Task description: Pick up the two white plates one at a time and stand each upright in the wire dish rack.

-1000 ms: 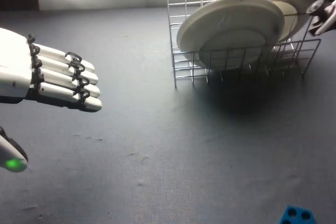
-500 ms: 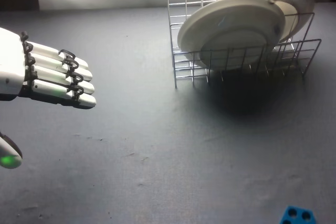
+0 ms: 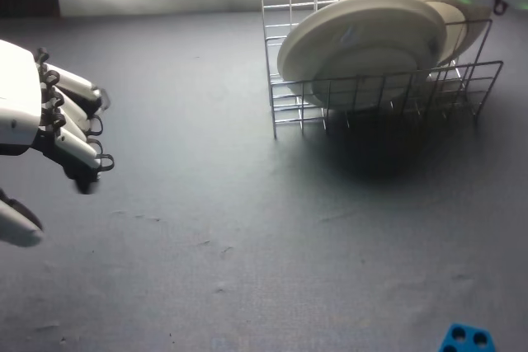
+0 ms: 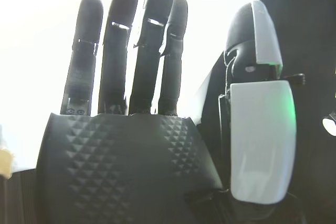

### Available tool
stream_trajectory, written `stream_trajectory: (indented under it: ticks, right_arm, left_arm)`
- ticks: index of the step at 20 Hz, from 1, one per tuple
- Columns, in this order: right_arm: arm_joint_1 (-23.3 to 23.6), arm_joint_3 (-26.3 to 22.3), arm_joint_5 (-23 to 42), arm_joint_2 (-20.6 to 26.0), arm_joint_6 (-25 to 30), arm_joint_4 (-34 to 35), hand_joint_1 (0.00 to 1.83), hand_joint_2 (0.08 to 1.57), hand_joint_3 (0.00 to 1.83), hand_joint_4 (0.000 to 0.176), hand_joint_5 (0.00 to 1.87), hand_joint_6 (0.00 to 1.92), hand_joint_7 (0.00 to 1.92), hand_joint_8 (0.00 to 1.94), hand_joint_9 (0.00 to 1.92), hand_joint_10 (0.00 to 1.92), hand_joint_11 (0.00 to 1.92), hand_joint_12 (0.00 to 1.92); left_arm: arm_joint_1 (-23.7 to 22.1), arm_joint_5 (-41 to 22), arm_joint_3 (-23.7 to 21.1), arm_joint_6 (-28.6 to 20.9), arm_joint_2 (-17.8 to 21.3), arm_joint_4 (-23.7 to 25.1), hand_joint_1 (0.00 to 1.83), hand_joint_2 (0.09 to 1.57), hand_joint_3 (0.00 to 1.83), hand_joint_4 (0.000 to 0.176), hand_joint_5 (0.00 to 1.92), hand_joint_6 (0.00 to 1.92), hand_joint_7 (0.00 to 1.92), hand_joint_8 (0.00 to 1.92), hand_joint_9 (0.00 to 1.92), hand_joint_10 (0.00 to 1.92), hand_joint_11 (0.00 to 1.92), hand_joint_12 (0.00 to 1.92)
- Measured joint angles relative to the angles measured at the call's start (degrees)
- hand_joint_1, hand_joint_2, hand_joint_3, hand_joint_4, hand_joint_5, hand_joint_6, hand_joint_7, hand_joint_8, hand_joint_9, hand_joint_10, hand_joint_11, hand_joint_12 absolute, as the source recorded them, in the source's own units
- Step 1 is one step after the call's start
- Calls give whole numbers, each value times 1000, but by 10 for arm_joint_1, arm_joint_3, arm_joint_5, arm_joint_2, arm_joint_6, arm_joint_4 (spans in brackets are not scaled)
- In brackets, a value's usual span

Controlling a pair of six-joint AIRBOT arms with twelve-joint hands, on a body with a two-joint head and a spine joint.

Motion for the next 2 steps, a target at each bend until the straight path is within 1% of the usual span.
stream_trajectory:
  ticks: [1,2]
  right_arm:
    - [-3,0,1,0,2,5,849,944,0,0,670,1862,706,1896,710,1877,643,1906]
    - [-8,-1,2,0,6,8,869,921,0,0,852,1909,873,1932,907,1912,921,1918]
  left_arm:
    - [0,0,0,0,0,0,379,1241,2,0,601,1847,693,1862,672,1903,671,1912]
    - [0,0,0,0,0,1,446,1258,3,0,789,1906,785,1909,755,1917,831,1919]
